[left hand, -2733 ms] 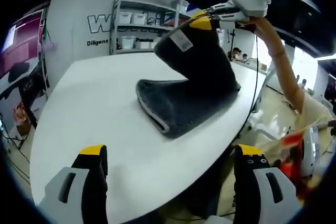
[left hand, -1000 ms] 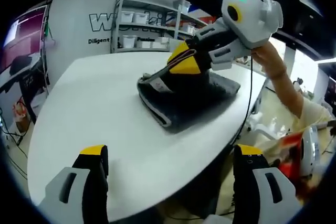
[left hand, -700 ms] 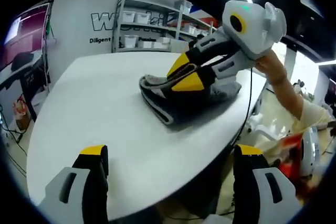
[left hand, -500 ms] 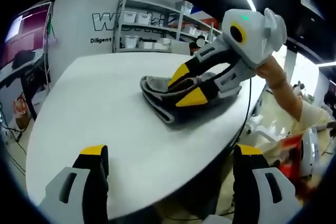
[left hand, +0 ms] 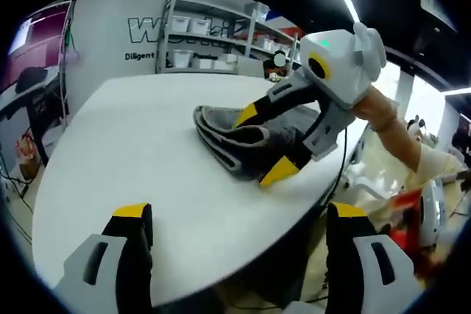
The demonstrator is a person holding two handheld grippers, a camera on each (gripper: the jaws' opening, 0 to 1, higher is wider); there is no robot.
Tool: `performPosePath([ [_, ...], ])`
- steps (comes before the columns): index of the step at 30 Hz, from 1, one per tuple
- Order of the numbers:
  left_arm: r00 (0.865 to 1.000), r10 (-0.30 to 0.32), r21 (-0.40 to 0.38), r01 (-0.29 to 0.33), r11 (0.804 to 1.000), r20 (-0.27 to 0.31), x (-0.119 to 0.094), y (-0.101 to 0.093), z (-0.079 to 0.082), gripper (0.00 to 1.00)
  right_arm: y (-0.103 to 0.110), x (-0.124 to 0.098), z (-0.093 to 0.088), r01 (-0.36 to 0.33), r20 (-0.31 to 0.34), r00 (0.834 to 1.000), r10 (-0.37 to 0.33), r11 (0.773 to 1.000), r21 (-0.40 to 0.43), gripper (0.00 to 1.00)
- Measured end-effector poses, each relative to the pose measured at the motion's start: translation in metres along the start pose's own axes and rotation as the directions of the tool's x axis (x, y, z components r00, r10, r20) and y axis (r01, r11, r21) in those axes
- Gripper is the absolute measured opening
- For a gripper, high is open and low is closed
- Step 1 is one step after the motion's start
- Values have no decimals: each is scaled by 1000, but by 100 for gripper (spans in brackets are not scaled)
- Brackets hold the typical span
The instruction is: Fold the towel on the table until its edges align and the towel forms a compact rectangular stack.
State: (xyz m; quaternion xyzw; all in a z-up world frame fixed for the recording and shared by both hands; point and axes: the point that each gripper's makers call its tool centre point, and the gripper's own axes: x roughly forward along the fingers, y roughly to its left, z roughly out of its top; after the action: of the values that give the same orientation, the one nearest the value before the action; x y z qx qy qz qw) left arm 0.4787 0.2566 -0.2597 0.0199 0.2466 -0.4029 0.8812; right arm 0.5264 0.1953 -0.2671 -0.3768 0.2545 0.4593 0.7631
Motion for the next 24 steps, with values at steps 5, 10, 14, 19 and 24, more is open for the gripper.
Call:
performPosePath([
  [5, 1000, -7, -6, 7, 1000, -12, 1, 1, -4, 96, -8, -1, 1, 39, -4, 999, -39, 998, 47, 78],
  [10, 1000, -13, -10, 13, 1000, -8, 1, 0, -4, 96, -14, -6, 2, 37, 17, 999, -39, 992, 117, 97],
  [14, 1000, -17, -6, 17, 1000, -10, 1, -1, -2, 96, -22, -13, 2, 56, 48, 997, -64, 987, 153, 99],
  [19, 1000, -17, -5, 17, 1000, -6, 0, -2, -1, 96, -27, -24, -3, 42, 80, 995, -58, 981, 187, 99],
  [24, 1000, -21, -13, 20, 1000, -10, 0, -4, -4, 96, -31, -37, -12, 26, 117, 992, -52, 976, 218, 99],
])
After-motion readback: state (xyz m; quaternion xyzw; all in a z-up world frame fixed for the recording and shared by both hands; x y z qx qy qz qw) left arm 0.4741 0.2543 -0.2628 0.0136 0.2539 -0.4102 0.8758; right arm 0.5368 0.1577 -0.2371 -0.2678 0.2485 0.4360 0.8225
